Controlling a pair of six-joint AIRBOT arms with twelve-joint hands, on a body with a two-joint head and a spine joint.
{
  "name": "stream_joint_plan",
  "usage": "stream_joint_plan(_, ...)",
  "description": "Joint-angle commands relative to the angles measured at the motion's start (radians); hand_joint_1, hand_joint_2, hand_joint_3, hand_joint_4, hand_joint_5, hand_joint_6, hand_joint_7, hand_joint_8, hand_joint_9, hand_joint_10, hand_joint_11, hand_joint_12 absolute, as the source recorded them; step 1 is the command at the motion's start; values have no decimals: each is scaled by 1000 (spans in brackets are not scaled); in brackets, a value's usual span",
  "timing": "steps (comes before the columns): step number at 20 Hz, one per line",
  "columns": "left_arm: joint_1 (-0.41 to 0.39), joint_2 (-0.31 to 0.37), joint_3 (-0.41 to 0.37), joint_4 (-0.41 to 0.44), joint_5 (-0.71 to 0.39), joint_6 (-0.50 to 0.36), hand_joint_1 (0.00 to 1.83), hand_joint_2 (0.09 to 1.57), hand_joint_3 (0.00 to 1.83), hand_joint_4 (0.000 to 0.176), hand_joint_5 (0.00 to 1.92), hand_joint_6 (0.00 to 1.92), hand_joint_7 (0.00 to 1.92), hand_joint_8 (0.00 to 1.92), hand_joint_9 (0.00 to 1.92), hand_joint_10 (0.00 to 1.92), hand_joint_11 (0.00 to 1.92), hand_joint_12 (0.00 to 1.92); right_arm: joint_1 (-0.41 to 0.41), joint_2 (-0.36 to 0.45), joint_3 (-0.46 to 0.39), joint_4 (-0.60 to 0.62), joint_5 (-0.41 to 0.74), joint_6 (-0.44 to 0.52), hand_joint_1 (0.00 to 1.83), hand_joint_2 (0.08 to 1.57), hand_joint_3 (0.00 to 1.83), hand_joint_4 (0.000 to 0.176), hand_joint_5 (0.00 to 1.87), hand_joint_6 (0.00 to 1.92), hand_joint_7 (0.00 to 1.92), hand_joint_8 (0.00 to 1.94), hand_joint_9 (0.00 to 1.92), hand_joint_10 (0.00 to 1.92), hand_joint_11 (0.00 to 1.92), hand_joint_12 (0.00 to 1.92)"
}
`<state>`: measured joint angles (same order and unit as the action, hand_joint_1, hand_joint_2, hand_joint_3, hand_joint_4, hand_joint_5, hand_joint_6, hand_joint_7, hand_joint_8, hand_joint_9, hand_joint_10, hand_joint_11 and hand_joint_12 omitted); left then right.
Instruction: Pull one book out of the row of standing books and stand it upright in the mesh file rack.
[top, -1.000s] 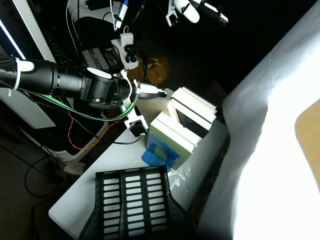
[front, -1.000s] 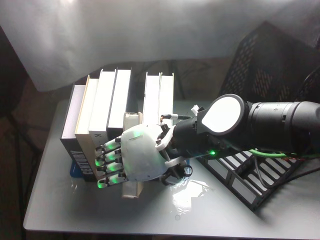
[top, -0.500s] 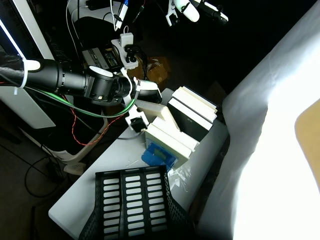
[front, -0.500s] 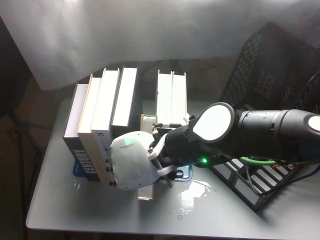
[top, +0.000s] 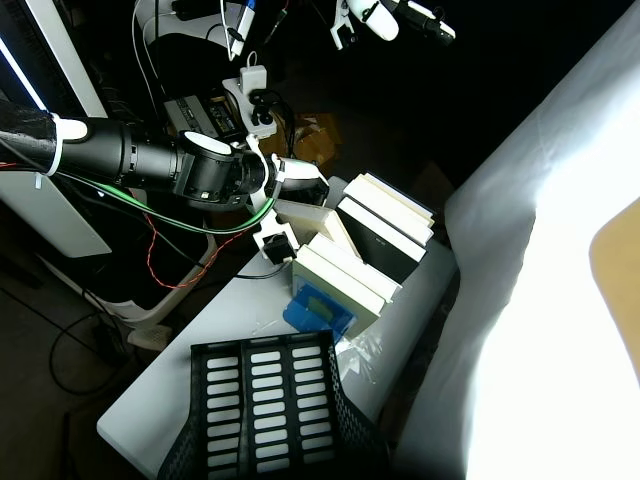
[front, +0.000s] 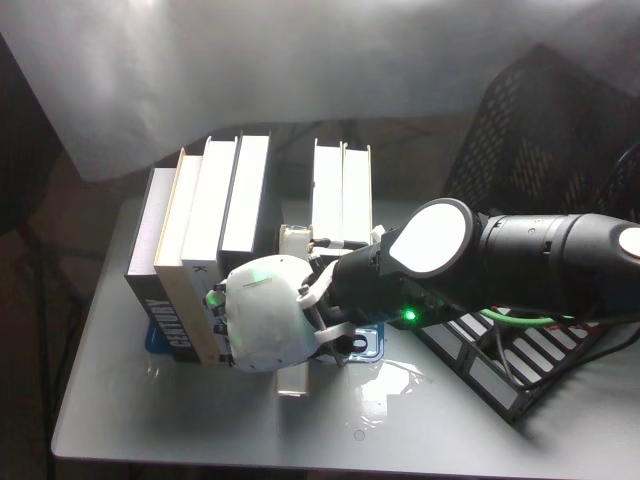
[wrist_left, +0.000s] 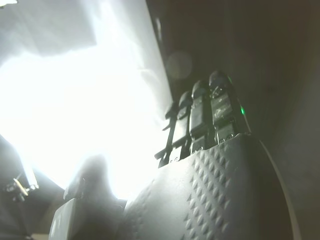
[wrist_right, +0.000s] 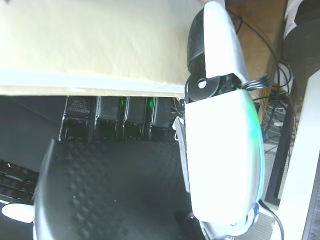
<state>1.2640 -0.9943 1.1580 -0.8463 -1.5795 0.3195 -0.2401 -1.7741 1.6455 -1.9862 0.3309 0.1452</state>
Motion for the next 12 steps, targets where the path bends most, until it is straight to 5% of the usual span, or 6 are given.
stream_joint_plan(1,4,10,4,-23,-131,-3,2,1356,2,5,0,0,0,0,0,0,0,0,-11,25,13,-10,-42,8,1372,1121,0,0,971,1033,1073,837,755,1396,397,1911)
stream_joint_plan(3,4,10,3,-23,-130,-3,20,1345,0,9,0,0,0,0,0,0,0,0,-11,25,14,-10,-41,9,1386,1082,0,0,1044,879,1174,642,863,1311,539,1852)
stream_joint_plan(8,6,11,1,-23,-128,-3,16,1345,0,34,0,0,0,0,0,0,0,0,0,25,17,-19,-12,45,1368,1129,7,0,929,1074,1063,922,724,1390,369,1920)
stream_joint_plan(12,7,16,-5,-23,-129,-3,19,1328,0,19,0,0,0,0,0,0,0,0,24,26,-3,-44,36,99,1365,1142,6,0,885,1103,1034,1044,722,1372,366,1905)
